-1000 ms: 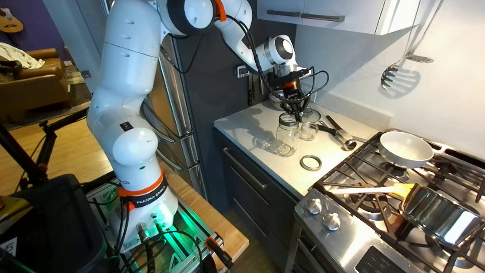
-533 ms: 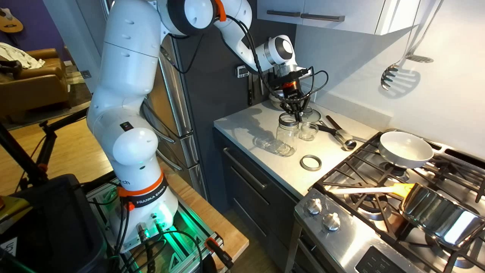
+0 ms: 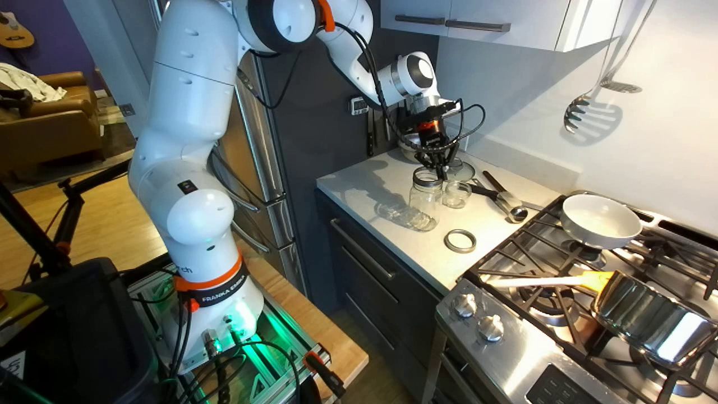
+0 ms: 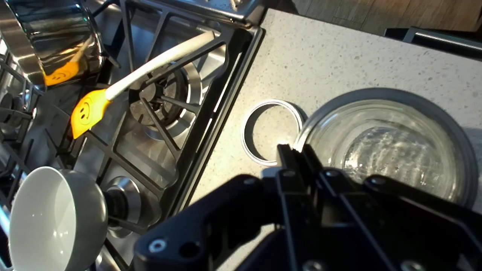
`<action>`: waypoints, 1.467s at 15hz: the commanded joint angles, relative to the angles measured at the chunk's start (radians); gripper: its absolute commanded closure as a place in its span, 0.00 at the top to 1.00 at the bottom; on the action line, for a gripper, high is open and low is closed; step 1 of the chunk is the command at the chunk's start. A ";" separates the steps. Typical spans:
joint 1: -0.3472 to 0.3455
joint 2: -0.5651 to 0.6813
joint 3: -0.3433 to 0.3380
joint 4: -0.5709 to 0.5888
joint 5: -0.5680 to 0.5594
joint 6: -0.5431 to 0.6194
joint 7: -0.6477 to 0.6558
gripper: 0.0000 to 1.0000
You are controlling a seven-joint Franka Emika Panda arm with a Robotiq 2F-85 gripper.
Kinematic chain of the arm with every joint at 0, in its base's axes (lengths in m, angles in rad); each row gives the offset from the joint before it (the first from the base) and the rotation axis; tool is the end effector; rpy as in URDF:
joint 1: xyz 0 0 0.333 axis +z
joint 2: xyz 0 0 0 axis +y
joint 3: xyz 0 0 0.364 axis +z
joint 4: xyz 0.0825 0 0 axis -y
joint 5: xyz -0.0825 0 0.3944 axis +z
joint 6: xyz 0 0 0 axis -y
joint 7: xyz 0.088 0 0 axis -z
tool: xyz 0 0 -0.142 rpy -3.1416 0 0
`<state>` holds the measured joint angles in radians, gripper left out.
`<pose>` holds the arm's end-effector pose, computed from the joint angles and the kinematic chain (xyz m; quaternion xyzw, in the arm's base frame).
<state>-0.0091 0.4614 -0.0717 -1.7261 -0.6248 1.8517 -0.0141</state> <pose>0.6473 -0.1138 0.3184 0.9372 0.1030 -0.1732 0.2846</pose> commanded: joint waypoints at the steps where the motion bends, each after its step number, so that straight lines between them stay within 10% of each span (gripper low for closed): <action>1: -0.010 0.010 -0.002 -0.005 0.022 0.009 0.000 0.02; 10: -0.014 0.004 -0.005 -0.010 0.023 0.002 -0.003 0.03; 11: -0.013 0.005 -0.005 -0.010 0.022 0.000 -0.002 0.33; 22: -0.016 -0.013 -0.007 -0.020 0.018 0.024 0.006 1.00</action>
<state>-0.0175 0.4616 -0.0769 -1.7286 -0.6213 1.8520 -0.0143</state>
